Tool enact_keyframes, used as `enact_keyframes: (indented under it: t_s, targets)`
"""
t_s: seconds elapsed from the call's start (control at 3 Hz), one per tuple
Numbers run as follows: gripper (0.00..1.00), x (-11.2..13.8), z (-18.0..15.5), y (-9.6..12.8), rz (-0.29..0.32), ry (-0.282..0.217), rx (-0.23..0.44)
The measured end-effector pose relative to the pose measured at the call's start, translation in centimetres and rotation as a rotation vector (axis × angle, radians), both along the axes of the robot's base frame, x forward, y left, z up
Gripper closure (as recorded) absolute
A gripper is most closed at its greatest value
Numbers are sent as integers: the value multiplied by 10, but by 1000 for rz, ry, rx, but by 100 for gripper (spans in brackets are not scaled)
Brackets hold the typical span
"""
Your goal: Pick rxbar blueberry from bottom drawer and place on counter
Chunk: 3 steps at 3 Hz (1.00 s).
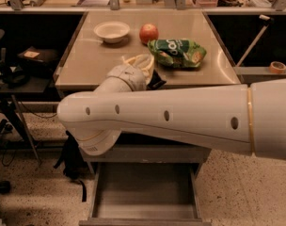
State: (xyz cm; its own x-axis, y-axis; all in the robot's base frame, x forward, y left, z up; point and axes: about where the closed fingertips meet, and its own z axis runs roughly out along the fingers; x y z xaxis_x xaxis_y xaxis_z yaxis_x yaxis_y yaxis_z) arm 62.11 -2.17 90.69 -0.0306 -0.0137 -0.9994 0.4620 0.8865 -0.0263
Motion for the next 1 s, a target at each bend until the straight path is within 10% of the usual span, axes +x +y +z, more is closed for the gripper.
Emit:
enact_keyframes:
  t_s: [0.67, 1.0]
  targets:
    - [100, 93, -86, 27, 7, 106, -16]
    - [100, 93, -80, 27, 7, 106, -16]
